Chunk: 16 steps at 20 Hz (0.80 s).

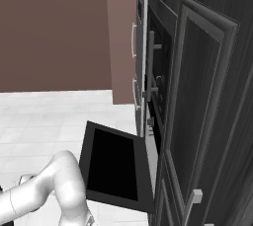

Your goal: Place the fish on the rack of the oven, and slide the rack back inside. Close the oven door.

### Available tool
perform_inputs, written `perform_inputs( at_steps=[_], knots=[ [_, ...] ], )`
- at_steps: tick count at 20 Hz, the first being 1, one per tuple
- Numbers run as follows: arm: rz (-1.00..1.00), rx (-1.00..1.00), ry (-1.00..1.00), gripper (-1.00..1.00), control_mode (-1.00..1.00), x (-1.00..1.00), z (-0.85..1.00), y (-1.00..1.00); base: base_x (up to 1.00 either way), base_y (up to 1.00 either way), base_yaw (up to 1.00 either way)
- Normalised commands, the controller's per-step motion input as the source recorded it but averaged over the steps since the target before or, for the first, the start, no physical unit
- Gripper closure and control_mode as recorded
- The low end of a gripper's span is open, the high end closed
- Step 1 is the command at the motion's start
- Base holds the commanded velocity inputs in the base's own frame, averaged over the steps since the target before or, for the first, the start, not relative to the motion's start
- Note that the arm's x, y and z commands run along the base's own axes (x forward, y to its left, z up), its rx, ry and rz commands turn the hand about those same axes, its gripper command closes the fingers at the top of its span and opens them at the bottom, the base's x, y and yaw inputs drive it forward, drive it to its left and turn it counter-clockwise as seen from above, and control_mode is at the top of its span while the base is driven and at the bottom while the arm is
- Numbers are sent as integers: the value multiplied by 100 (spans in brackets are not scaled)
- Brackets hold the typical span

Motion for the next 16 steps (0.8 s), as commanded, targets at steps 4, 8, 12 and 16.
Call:
perform_inputs(
  at_steps=[4,8,12,16],
  knots=[
    [0,0,0,-100,-100,49,-99,31,0,0,0],
    [-2,0,-12,-100,-100,42,-100,5,0,0,0],
    [-11,0,-20,-100,-100,51,-100,0,0,0,0],
    [-16,-2,-21,-100,-100,63,-100,0,0,0,0]
  ],
)
